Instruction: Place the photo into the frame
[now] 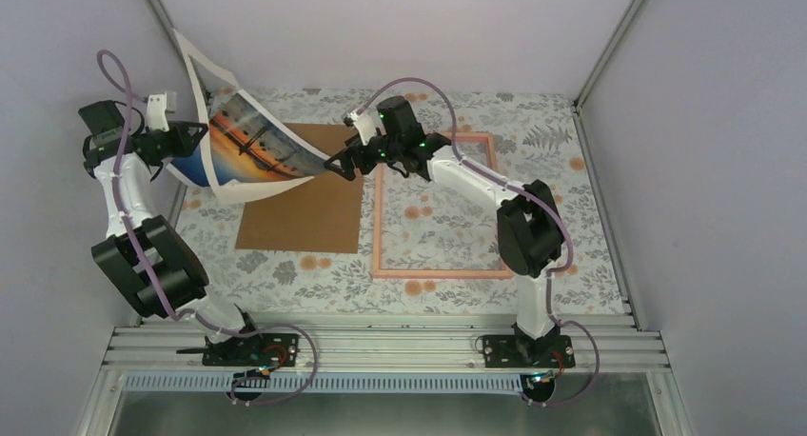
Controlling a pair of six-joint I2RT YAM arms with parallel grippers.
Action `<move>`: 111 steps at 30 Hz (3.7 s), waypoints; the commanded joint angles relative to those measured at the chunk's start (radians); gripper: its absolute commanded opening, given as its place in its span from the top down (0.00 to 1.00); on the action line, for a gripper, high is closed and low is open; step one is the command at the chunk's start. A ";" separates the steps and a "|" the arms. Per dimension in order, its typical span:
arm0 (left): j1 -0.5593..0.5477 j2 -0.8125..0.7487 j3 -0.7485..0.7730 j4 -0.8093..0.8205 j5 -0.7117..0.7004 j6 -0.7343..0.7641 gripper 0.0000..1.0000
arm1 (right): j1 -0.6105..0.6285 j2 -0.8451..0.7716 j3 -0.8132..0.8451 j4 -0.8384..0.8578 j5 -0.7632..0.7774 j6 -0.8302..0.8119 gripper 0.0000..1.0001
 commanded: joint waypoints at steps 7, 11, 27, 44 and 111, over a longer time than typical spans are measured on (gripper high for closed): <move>-0.140 -0.129 0.051 -0.188 0.159 0.076 0.98 | -0.087 -0.116 -0.013 -0.130 -0.066 -0.069 0.00; -0.176 -0.180 0.043 -0.122 0.176 0.023 0.98 | -0.143 -0.161 -0.040 -0.160 -0.127 -0.084 0.00; -0.225 -0.253 -0.011 -0.174 0.250 0.130 0.98 | -0.230 -0.098 -0.131 -0.148 -0.268 0.057 0.09; -0.310 -0.279 -0.056 -0.178 0.229 0.137 0.98 | -0.183 0.070 -0.031 -0.085 -0.467 0.237 0.83; -0.529 -0.313 -0.043 0.161 0.407 -0.288 0.98 | -0.397 -0.526 -0.329 -0.161 -0.208 -0.033 0.00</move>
